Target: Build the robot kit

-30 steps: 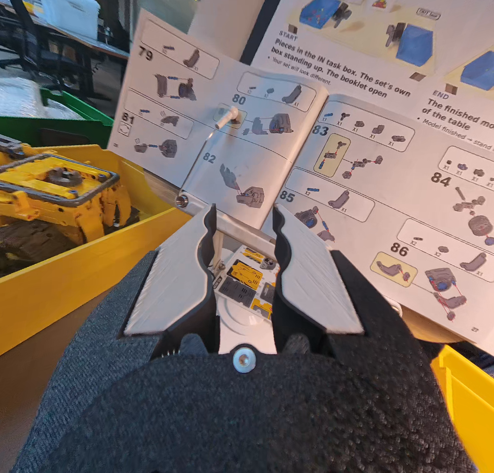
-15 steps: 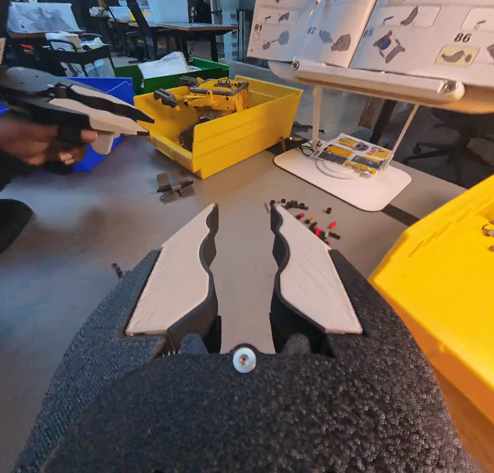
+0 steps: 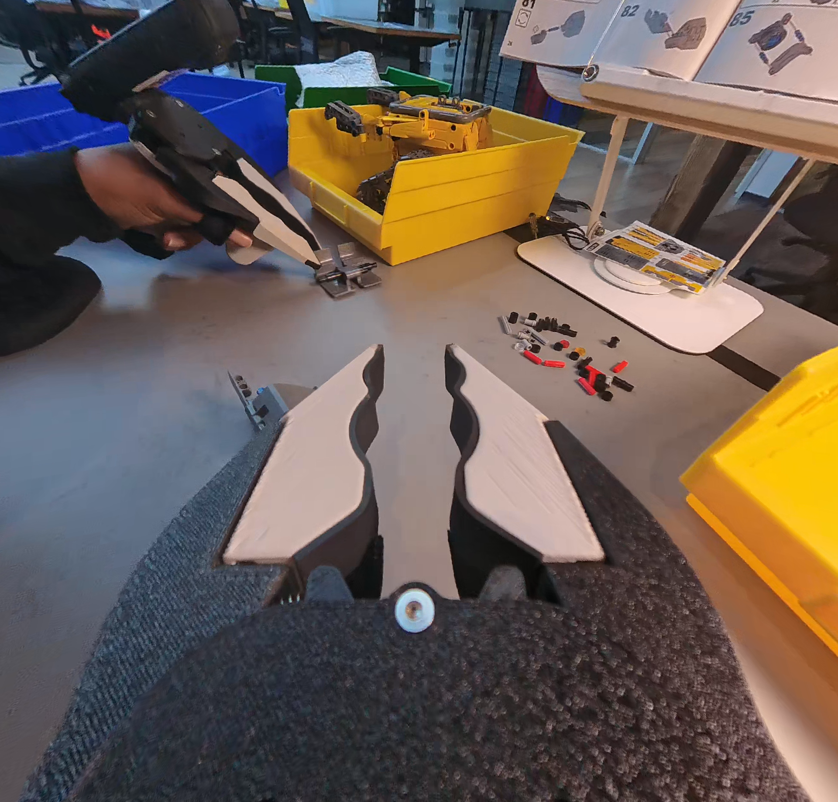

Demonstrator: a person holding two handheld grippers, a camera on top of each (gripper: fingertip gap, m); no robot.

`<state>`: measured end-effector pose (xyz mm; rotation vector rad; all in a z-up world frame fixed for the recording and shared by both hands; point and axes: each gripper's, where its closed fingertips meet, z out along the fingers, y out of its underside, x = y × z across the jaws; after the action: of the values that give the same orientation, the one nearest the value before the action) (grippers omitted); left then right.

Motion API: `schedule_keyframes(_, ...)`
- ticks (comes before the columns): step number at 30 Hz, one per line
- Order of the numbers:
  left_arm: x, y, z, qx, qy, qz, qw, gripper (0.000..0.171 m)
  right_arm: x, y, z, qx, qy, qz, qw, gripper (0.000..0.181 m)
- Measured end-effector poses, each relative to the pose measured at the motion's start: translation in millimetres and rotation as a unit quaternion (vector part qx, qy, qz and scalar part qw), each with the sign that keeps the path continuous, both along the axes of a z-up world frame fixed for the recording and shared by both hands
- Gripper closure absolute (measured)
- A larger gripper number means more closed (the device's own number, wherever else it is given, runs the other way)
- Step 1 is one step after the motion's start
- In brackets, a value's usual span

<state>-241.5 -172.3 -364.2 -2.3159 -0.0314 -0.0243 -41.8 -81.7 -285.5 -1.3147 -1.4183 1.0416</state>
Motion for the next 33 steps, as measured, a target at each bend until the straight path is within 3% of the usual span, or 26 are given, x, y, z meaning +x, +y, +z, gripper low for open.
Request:
schedule_keyframes(3, 23.7, -0.5, 0.8, 0.0, -0.043, -0.048, 0.998, 0.157, 0.0, 0.2, -0.5, -0.001, -0.001, -0.001, 1.0, 0.155)
schedule_keyframes(6, 64.5, -2.1, 15.7, 0.03, -0.101, -0.15, 0.983, 0.154, -0.3, 0.8, -2.6, 0.0, -0.002, -0.003, 1.0, 0.155)
schedule_keyframes(11, 27.0, 1.6, 25.0, 0.06, -0.039, -0.081, 0.994, 0.137, -1.5, 1.9, -7.9, -0.001, -0.006, -0.003, 1.0, 0.155)
schedule_keyframes(16, 5.6, 4.2, 5.8, 0.036, 0.008, -0.053, 0.998, 0.105, -2.6, 2.7, -11.2, -0.008, -0.008, 0.0, 1.0, 0.155)
schedule_keyframes(20, 6.9, 12.3, 0.0, 0.024, 0.079, -0.086, 0.993, 0.12, -6.4, 2.3, -12.8, -0.007, -0.01, 0.009, 1.0, 0.155)
schedule_keyframes(26, 15.1, 15.5, -9.1, -0.003, 0.157, -0.15, 0.976, 0.161, -6.0, -3.2, -13.5, 0.018, -0.011, 0.036, 0.999, 0.155)
schedule_keyframes(33, 53.1, 3.0, -2.3, 0.023, 0.157, -0.246, 0.956, 0.164, -1.4, -14.5, -11.5, 0.011, -0.011, 0.074, 0.997, 0.149)
